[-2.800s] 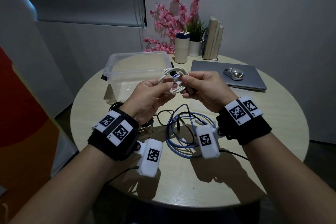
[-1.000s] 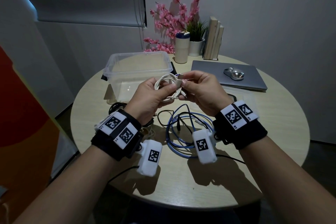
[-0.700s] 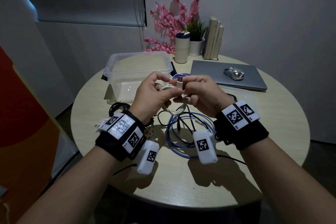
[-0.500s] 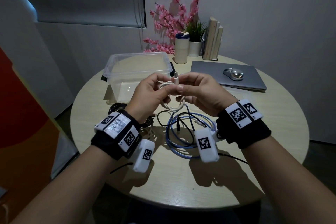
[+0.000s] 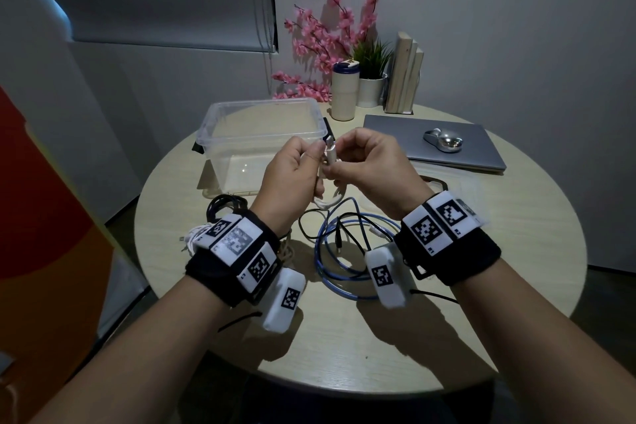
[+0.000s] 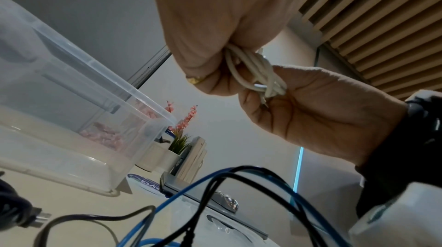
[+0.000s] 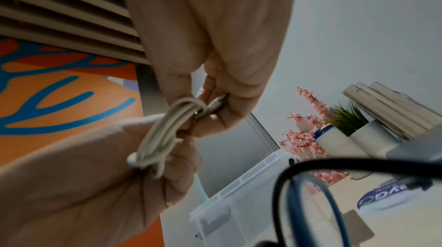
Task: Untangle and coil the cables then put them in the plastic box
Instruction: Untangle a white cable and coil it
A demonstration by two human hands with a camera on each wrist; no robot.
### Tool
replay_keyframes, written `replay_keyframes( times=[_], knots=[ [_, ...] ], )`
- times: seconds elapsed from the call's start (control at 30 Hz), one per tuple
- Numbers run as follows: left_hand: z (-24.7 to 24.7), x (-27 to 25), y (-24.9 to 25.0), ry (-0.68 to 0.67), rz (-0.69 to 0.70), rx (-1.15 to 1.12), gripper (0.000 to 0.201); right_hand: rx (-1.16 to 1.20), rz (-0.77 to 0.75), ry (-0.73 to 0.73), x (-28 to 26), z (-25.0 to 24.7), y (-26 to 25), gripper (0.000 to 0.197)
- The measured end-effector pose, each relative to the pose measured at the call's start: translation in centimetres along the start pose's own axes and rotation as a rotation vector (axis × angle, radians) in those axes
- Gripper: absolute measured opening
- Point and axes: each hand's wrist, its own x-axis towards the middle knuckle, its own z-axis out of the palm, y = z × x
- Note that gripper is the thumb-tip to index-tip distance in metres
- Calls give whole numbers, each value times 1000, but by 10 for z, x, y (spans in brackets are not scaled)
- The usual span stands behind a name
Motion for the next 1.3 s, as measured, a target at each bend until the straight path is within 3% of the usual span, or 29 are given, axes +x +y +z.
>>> replay_keyframes(
  times=[0.13, 0.23, 0.63, 0.8, 0.9, 1.03, 1.1, 1.2, 1.3],
  knots=[
    [-1, 1, -1, -35, 18, 101, 26, -42, 2, 36, 0, -1, 2, 13],
    [-4, 2, -2, -59, 25, 193, 37, -34, -5, 25, -2, -3, 5, 11],
    [-9, 6, -8, 103, 27, 306, 27, -45, -68, 24, -6, 0, 7, 20],
    [-10, 5, -10, 122, 21, 296, 24, -19, 0, 8, -5, 1, 7, 15],
    [-8, 2, -10, 81, -21, 138, 17, -40, 47, 59, -1, 1, 8, 9],
    [-7, -2, -2, -67, -261, -330, 4, -69, 86, 95, 2, -6, 7, 4],
    [-9, -1, 3, -86, -367, -529, 13, -81, 104, 112, 2, -8, 6, 6],
    [-12, 2, 6, -22, -425, -617, 24, -80, 112, 129, 1, -9, 5, 13],
    [-14, 4, 4, 119, -460, -639, 10, -67, 124, 139, 0, -9, 5, 14]
  ],
)
